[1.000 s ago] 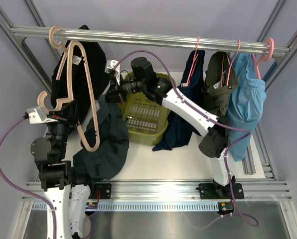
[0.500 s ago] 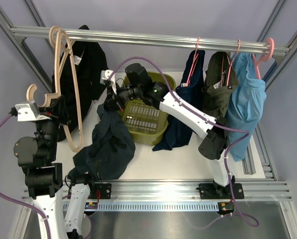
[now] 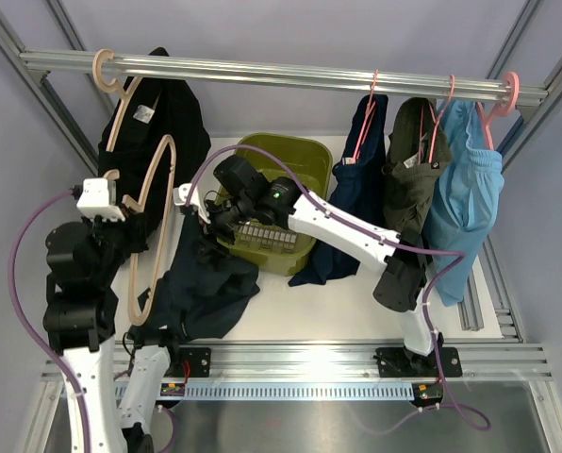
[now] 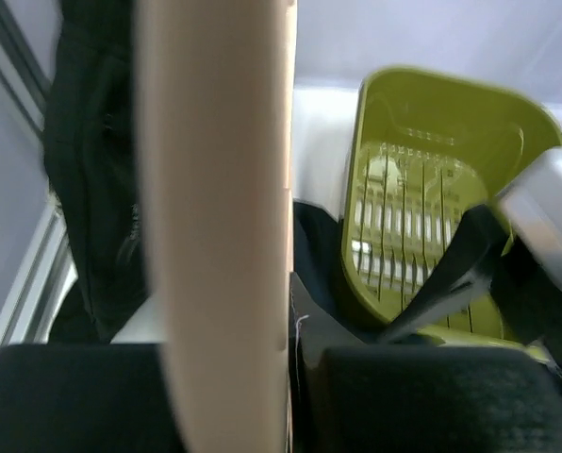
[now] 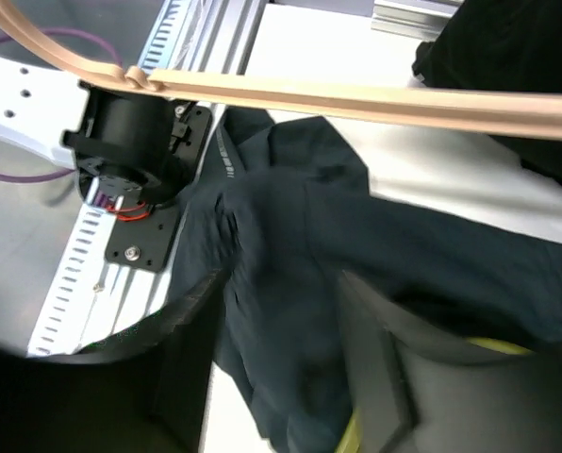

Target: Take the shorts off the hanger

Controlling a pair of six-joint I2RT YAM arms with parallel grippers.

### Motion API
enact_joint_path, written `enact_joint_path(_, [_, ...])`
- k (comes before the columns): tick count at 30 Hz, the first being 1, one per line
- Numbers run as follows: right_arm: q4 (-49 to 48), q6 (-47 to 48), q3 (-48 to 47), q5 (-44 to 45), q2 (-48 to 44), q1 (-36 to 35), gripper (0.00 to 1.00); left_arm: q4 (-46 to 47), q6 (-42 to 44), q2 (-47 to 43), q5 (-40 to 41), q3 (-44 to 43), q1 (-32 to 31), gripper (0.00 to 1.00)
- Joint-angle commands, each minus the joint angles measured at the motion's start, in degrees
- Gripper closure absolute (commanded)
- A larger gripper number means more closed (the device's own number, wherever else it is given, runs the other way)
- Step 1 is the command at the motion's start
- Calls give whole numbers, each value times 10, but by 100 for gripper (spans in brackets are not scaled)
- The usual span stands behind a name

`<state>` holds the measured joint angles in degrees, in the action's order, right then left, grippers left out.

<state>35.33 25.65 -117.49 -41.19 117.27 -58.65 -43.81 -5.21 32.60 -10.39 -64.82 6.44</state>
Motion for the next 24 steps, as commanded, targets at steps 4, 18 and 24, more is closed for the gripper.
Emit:
enact_joint_path(4, [69,70,18,-41,-123,29,19,-3,48,117,-78,-86,0,100])
enact_joint_path(18, [152,97,202,-126,-321,136,8,106,97,344,-111,-257,0,100])
enact_joint_path(24, [154,101,261,-126,-353,136,7,174,57,422,-147,-334,-2,100])
